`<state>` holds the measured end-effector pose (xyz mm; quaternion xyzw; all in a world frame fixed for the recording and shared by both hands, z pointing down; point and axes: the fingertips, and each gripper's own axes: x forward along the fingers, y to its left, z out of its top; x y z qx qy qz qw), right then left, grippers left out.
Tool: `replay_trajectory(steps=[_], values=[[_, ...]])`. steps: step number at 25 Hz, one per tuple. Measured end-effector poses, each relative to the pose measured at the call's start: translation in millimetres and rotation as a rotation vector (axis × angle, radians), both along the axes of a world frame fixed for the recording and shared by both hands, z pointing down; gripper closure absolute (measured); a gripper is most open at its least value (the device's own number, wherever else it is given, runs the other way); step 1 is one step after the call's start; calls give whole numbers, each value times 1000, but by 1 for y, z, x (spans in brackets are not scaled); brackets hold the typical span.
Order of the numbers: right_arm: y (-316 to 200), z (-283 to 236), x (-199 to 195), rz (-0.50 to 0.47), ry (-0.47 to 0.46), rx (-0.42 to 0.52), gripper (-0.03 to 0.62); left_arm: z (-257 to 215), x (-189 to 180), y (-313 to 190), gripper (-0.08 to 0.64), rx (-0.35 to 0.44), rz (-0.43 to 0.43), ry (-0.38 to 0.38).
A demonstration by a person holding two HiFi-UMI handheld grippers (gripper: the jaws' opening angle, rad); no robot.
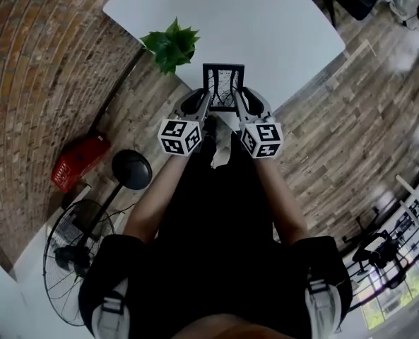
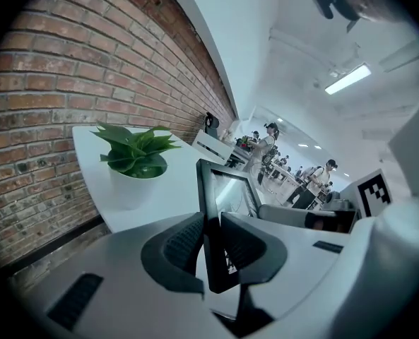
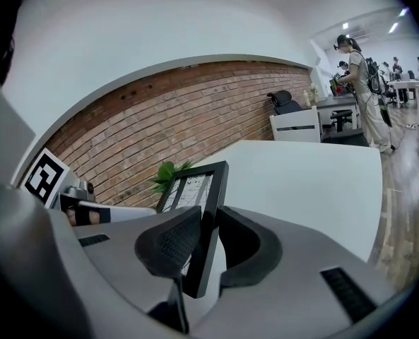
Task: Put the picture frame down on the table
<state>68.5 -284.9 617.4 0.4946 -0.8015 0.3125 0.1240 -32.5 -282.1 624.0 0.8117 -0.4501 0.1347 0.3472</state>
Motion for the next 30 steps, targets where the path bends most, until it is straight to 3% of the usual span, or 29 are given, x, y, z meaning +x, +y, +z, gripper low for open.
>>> replay_trajectory(steps=[30], values=[[-6, 95, -1, -8, 17, -166, 515, 95, 0, -5, 474, -154, -1, -29]])
